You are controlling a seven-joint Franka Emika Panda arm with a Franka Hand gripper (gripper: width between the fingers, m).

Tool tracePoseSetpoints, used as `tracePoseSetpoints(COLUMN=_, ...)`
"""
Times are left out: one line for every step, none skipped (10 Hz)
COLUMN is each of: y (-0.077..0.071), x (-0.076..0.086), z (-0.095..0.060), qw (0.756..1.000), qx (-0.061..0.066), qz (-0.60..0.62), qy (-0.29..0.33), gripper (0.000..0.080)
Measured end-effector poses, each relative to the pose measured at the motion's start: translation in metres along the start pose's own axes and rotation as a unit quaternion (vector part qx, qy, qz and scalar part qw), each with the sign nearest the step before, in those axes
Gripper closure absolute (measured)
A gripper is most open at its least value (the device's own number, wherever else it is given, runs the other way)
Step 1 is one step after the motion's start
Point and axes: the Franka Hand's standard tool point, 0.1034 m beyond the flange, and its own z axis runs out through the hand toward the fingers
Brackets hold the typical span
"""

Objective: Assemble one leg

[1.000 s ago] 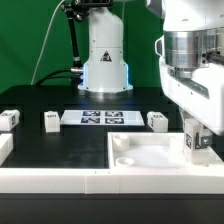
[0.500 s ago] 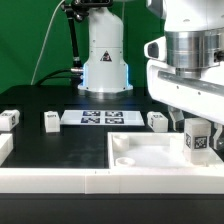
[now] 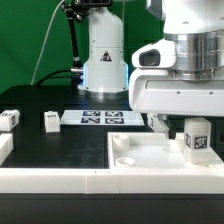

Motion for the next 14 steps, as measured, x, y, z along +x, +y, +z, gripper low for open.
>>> tracePoseSetpoints(y=-0.0003, x=-0.0004, z=0.0001, qw=0.998, qx=-0.005, qz=-0.069, qy=0.001, gripper=0.0151)
tracePoseSetpoints(y=-0.0031, x=-0.0018, z=-0.0002, qw=0.991, qx=-0.01, qz=-0.136, qy=0.002, gripper=0.0151)
tracePoseSetpoints(y=-0.0037, x=-0.0022, z=-0.0002, qw=0.98, qx=-0.015, qz=-0.196, qy=0.002, gripper=0.0151)
tracePoseSetpoints(y=-0.0027, x=-0.0017, z=-0.0001, qw=0.979, qx=-0.015, qz=-0.203, qy=0.002, gripper=0.0151)
tracePoseSetpoints(y=-0.0027, x=-0.0017, z=0.0, qw=0.98, qx=-0.015, qz=-0.199, qy=0.002, gripper=0.0271)
tracePoseSetpoints(y=-0.0027, x=-0.0017, z=0.0, qw=0.98, qx=-0.015, qz=-0.199, qy=0.002, gripper=0.0408)
tracePoseSetpoints(y=-0.0025, x=-0.0016, z=0.0, qw=0.98, qx=-0.015, qz=-0.199, qy=0.002, gripper=0.0408)
tracePoseSetpoints(y=-0.0026, x=-0.0016, z=0.0, qw=0.981, qx=-0.015, qz=-0.193, qy=0.002, gripper=0.0509)
tracePoseSetpoints(y=-0.0026, x=-0.0016, z=0.0, qw=0.984, qx=-0.015, qz=-0.178, qy=0.002, gripper=0.0509)
tracePoseSetpoints(y=-0.0028, x=-0.0013, z=0.0001, qw=0.987, qx=-0.014, qz=-0.158, qy=0.005, gripper=0.0509)
tracePoseSetpoints(y=-0.0026, x=-0.0014, z=0.0004, qw=0.993, qx=-0.012, qz=-0.115, qy=0.009, gripper=0.0509)
tracePoseSetpoints(y=-0.0027, x=-0.0012, z=0.0005, qw=0.998, qx=-0.011, qz=-0.058, qy=0.012, gripper=0.0509)
tracePoseSetpoints(y=-0.0031, x=-0.0011, z=0.0004, qw=1.0, qx=-0.01, qz=0.008, qy=0.014, gripper=0.0509)
tracePoseSetpoints(y=-0.003, x=-0.001, z=0.0004, qw=0.998, qx=-0.01, qz=0.058, qy=0.015, gripper=0.0509)
